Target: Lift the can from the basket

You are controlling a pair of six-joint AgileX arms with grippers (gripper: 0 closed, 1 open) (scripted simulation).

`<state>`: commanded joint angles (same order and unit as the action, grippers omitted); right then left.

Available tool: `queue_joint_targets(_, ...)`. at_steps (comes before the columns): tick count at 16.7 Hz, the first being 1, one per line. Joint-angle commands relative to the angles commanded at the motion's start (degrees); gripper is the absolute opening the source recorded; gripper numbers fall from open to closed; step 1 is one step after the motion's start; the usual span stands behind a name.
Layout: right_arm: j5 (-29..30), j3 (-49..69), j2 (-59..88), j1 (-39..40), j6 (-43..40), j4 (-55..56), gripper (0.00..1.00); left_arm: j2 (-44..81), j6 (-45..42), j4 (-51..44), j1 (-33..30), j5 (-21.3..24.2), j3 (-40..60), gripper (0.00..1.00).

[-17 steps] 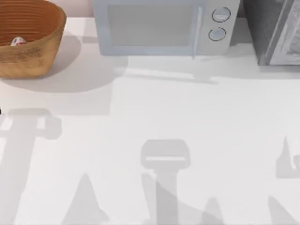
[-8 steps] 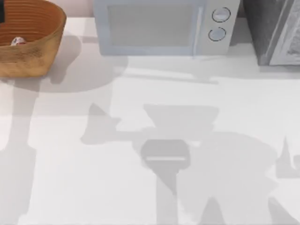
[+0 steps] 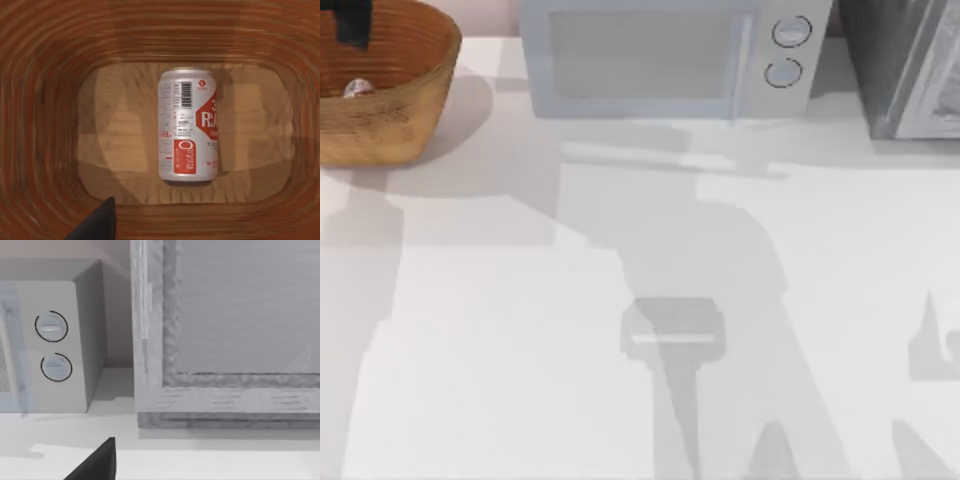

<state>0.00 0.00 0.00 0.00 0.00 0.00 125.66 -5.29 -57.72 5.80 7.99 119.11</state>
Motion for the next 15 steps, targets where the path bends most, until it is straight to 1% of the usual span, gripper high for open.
queue_joint_targets(4,0.0,0.0,0.0,0.0,0.0,0.0,1.0,12.6,-0.7,-5.6,0.5,0.9,11.9,1.0)
queue_joint_targets(7,0.0,0.0,0.0,0.0,0.0,0.0,1.0,17.9,-1.0,-7.9,0.7,1.3,16.9,1.0)
queue_joint_targets(15,0.0,0.0,0.0,0.0,0.0,0.0,1.0,18.7,-1.1,-8.1,0.3,1.3,18.1,1.0)
